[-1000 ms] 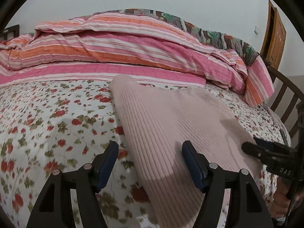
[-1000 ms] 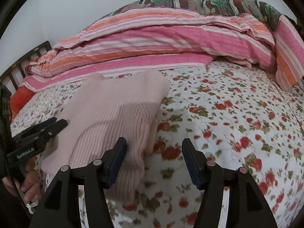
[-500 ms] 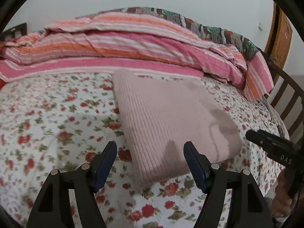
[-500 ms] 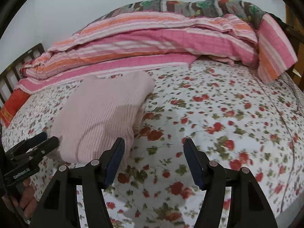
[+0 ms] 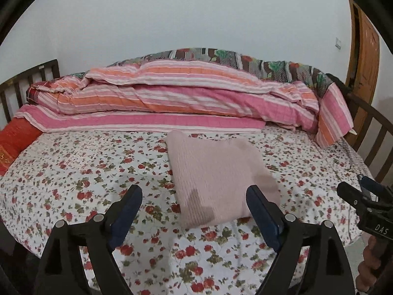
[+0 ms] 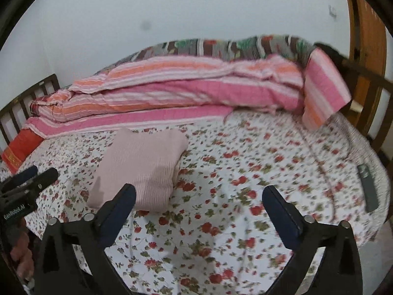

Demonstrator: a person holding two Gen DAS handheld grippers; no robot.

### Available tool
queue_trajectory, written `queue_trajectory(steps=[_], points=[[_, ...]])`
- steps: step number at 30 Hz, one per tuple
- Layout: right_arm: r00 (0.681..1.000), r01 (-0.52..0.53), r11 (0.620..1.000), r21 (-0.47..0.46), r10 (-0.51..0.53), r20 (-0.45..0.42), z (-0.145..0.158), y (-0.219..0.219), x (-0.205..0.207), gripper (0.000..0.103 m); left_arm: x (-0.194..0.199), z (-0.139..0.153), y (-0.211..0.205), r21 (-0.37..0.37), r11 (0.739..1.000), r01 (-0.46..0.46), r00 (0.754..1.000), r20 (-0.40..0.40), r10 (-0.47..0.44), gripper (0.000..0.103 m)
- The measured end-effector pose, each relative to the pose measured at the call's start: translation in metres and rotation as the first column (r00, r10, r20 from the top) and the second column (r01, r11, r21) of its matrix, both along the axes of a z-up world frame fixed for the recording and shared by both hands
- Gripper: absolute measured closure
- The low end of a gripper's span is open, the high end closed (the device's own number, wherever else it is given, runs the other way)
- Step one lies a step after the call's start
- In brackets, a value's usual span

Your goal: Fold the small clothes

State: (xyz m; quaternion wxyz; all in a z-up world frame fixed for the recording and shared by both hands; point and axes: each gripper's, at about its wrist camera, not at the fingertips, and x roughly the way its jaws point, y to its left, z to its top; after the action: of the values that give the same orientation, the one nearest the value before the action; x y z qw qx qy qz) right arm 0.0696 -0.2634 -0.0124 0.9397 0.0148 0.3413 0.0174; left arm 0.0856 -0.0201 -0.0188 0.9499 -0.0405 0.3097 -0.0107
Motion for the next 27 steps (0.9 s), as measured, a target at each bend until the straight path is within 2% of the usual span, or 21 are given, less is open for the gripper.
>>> queue_trajectory(steps=[8,14,27], points=[[1.0,0.007,1.0,-0.004,-0.007,0.025,0.019,0.002,-0.031,0.001,-0.026,0.011,-0.003,0.021,1.0,-0.011,1.0,0.024,0.011,0.014],[0.999,0.001,1.0,-0.008,0.0,0.037,0.021,0.004,-0.04,0.001,-0.034,0.016,-0.001,0.014,1.0,-0.013,0.999,0.048,0.012,0.014],[0.999,-0.009,1.0,-0.024,0.01,0.052,0.024,0.006,-0.048,0.001,-0.037,0.018,-0.004,0.016,1.0,-0.014,0.999,0.043,0.014,0.014]])
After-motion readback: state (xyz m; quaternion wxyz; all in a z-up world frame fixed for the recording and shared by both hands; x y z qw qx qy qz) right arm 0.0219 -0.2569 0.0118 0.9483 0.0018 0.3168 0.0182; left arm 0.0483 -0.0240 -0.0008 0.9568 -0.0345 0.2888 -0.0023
